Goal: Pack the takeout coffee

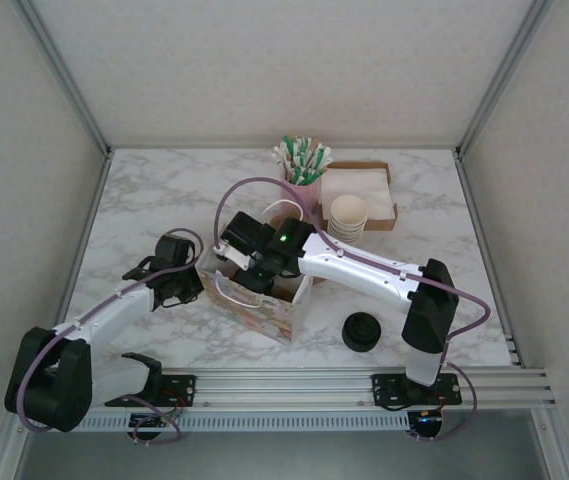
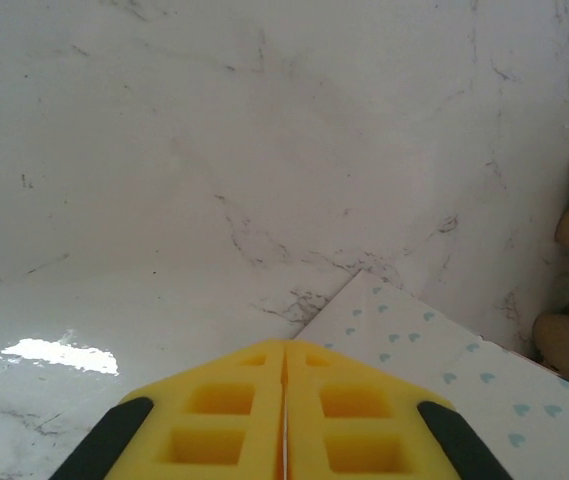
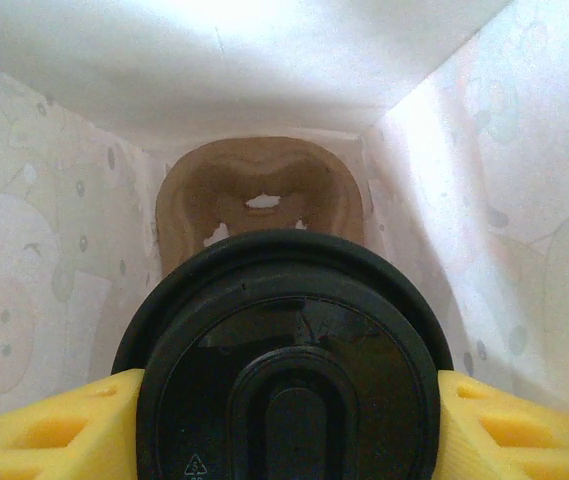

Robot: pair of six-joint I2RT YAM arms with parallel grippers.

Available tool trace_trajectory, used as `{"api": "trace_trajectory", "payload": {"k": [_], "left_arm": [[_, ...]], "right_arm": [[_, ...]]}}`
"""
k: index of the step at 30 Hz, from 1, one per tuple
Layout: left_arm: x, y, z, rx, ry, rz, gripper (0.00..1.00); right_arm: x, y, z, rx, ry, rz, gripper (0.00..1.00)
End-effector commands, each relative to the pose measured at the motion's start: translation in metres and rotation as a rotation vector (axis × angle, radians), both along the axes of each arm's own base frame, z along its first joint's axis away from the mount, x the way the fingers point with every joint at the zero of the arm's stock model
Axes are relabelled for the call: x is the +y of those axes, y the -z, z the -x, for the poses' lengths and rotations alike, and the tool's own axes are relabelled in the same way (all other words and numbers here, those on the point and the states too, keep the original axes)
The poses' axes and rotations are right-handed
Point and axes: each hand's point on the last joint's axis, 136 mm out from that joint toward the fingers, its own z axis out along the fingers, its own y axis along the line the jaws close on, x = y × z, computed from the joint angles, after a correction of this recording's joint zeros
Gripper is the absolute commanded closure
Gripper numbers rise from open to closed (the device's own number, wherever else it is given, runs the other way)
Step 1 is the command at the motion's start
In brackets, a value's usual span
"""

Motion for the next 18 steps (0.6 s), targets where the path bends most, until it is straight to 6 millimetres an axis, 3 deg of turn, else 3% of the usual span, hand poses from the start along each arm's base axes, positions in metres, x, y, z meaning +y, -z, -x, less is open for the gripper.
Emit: {"api": "trace_trajectory", "payload": {"k": [1,14,18], "left_arm": [[-0.005,-0.009,-0.006,-0.022,0.026,0.001,0.91],[-0.006,-0.007,-0.007,-0.014,0.028,-0.002,0.93],[-0.005,-0.006,-0.007,-0.010,0.028,-0.010,0.93]], "right_arm": [[0.006,-0.001,-0.003,-0.002,-0.017,-0.034,0.62],[0.021,-0.005,-0.009,-0.016,-0.051,-0.057,0.63],[0.023,-0.014,-0.009,-0.032,-0.054,-0.089,0.63]]}}
